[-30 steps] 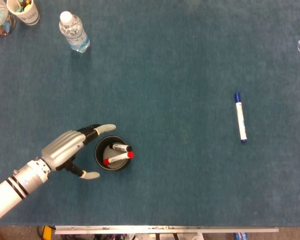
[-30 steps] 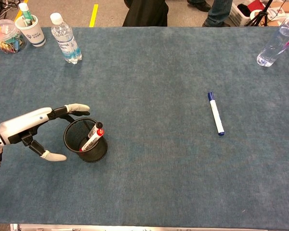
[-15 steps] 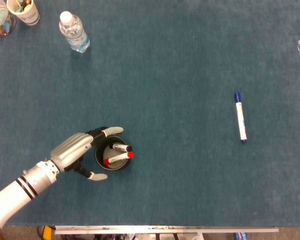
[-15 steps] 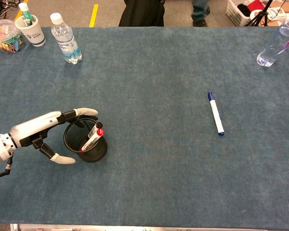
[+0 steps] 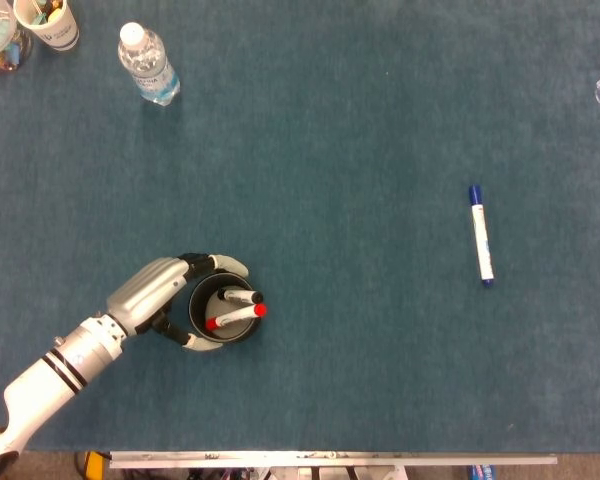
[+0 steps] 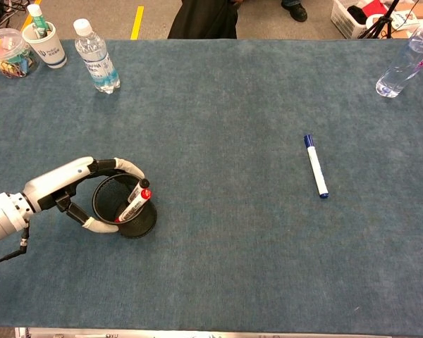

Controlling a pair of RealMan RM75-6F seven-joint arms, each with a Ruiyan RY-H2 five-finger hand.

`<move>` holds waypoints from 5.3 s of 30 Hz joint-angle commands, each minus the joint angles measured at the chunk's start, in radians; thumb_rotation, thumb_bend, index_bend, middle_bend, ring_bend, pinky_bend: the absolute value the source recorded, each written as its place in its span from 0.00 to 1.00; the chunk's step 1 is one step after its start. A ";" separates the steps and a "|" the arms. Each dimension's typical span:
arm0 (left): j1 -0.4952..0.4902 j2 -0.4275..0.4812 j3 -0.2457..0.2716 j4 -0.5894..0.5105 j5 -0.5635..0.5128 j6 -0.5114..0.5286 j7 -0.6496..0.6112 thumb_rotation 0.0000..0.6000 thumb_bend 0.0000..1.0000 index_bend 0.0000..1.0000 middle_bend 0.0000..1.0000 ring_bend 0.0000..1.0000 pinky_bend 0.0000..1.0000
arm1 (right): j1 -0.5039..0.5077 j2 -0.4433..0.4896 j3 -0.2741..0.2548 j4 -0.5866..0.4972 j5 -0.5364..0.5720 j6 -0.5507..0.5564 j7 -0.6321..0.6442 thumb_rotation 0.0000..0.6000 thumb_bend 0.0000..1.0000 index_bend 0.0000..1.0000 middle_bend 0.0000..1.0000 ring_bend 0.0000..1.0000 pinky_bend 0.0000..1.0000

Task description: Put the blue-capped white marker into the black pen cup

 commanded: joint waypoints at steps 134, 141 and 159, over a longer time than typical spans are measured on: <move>-0.100 0.204 -0.174 -0.215 -0.150 -0.126 0.038 1.00 0.10 0.26 0.30 0.28 0.26 | 0.539 -0.299 -0.053 -0.004 -0.198 -0.251 0.170 1.00 0.34 0.64 0.35 0.11 0.04; -0.140 0.184 -0.197 -0.227 -0.167 -0.175 0.045 1.00 0.10 0.26 0.30 0.28 0.26 | 0.583 -0.323 0.010 -0.114 -0.120 -0.319 0.266 1.00 0.34 0.65 0.35 0.11 0.04; -0.202 0.140 -0.221 -0.233 -0.194 -0.249 0.079 1.00 0.10 0.26 0.30 0.28 0.26 | 0.662 -0.386 0.103 -0.285 0.020 -0.456 0.424 1.00 0.34 0.65 0.35 0.11 0.04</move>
